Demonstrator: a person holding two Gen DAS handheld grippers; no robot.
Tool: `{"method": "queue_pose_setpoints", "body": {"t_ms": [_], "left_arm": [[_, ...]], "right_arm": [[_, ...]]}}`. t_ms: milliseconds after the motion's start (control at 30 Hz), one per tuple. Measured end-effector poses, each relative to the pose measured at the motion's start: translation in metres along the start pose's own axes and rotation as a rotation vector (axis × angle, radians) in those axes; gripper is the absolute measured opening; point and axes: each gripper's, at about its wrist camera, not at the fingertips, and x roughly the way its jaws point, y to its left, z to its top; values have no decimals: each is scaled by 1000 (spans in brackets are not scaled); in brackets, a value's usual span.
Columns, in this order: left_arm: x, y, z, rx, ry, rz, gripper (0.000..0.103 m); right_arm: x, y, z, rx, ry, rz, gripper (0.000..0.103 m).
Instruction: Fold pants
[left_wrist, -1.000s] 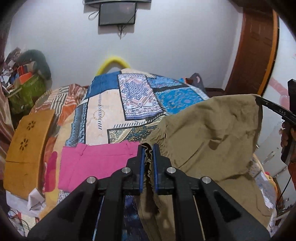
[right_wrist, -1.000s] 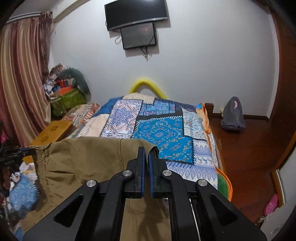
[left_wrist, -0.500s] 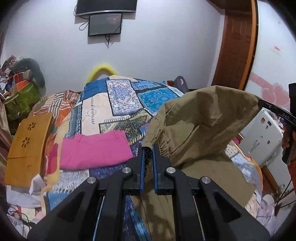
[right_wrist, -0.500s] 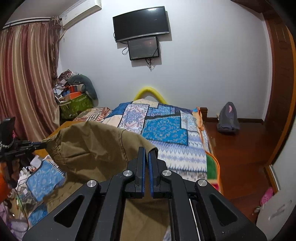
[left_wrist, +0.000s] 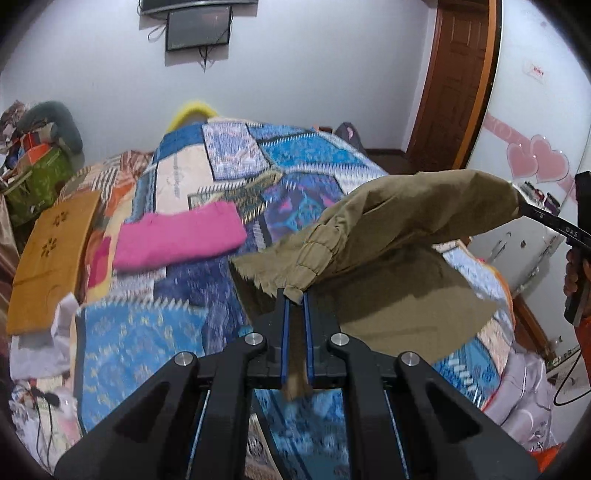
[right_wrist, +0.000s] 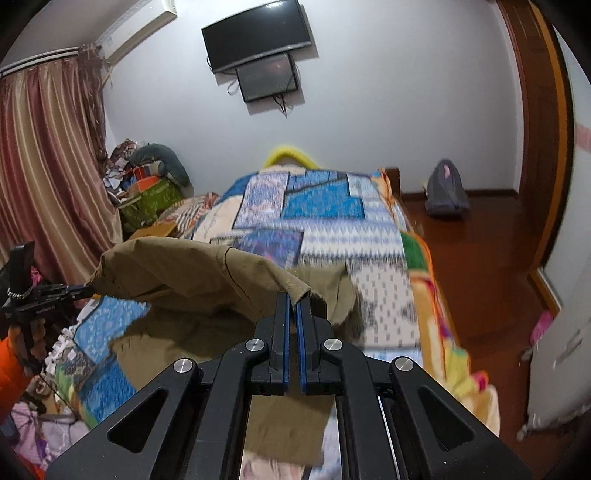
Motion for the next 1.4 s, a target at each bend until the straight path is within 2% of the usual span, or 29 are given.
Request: {"method": "queue_pose_setpoints", "body": {"t_ms": [167, 367, 500, 633, 800, 967, 1100, 1267, 1333, 1400], "left_arm": [[-3, -4, -24, -2, 11, 1, 2], [-8, 5, -42, -35, 26, -10, 2], [-18, 6, -50, -25, 25, 17, 2], [-20, 5, -46, -19, 25, 41, 2], [-8, -6, -28, -1, 25, 46, 3], [16, -20, -7, -7, 52, 11, 11], [41, -36, -5, -7, 94, -19, 16], [71, -50, -28, 15, 163, -11, 16], [77, -49, -38, -1, 167, -19, 16], [74, -50, -41, 2, 152, -18, 16]], "right_arm": [[-4, 1, -26, 18, 40, -14, 3], [-10, -5, -58, 85, 83, -3, 4], [-17, -6, -72, 99, 102, -45, 5], [-27, -14, -76, 113, 112, -94, 5], [-29, -10, -61, 65, 112, -121, 6], [-5, 13, -43, 21, 93, -56, 34], [27, 35, -47, -16, 131, 1, 34], [67, 47, -77, -36, 267, 31, 34], [76, 43, -91, -30, 316, 39, 34], [72, 39, -101, -14, 310, 51, 35]]}}
